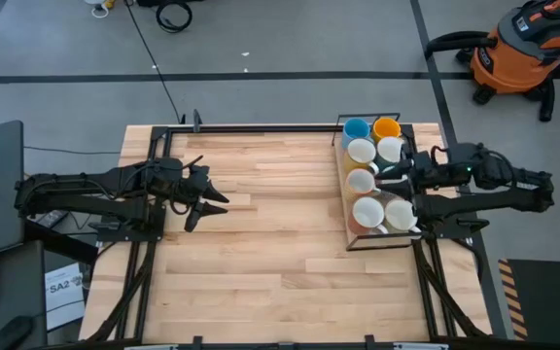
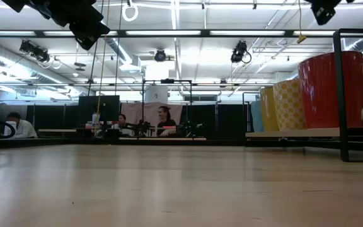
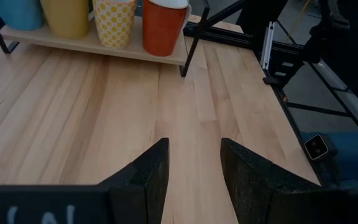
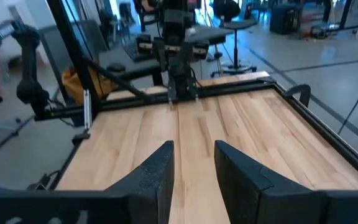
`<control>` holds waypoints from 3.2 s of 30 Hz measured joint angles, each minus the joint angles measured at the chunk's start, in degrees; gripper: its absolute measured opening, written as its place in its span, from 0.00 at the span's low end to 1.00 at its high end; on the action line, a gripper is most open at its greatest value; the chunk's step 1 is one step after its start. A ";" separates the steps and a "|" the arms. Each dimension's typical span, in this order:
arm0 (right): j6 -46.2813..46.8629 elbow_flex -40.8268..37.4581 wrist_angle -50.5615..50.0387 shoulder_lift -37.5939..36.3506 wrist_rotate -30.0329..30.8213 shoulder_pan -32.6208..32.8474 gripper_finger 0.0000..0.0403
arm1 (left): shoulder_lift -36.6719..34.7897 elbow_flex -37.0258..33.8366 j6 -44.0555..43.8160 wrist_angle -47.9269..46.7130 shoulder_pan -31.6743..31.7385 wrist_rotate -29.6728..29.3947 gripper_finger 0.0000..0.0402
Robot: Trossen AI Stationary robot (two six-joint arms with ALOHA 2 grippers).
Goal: Place coffee mugs
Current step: Return to Home Position
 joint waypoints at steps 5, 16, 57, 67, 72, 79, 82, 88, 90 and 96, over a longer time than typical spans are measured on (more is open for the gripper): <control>0.11 -7.00 6.13 -6.81 0.00 0.00 0.30 | 0.00 0.00 0.02 -0.02 -0.01 0.00 0.37; 0.18 -18.10 12.96 -21.06 1.46 0.02 0.30 | 0.01 0.00 0.07 -0.04 0.00 0.00 0.38; 0.12 -42.69 36.11 -22.32 8.87 0.02 0.30 | 0.00 0.00 0.11 -0.04 0.00 0.00 0.38; 0.13 -42.69 36.47 -22.32 8.85 0.02 0.30 | 0.01 0.00 -0.04 -0.04 -0.01 0.01 0.38; 0.25 -42.69 36.45 -22.32 8.83 0.02 0.30 | 0.00 0.00 0.00 -0.02 0.00 0.00 0.38; 0.20 -42.69 36.43 -22.32 8.81 0.02 0.30 | 0.00 0.00 -0.02 -0.02 0.00 0.00 0.38; 0.19 -42.69 36.42 -22.32 8.81 0.02 0.30 | 0.00 0.00 0.00 -0.02 -0.02 0.00 0.38; 0.17 -42.69 36.40 -22.32 8.79 0.02 0.30 | -0.24 0.00 3.36 2.11 0.04 -0.63 0.38; 0.16 -42.69 36.40 -22.32 8.79 0.01 0.30 | -1.16 0.00 3.52 3.85 0.04 -0.66 0.38; 0.15 -42.69 36.40 -22.30 8.79 0.02 0.30 | -8.01 0.00 7.42 5.92 0.04 2.37 0.38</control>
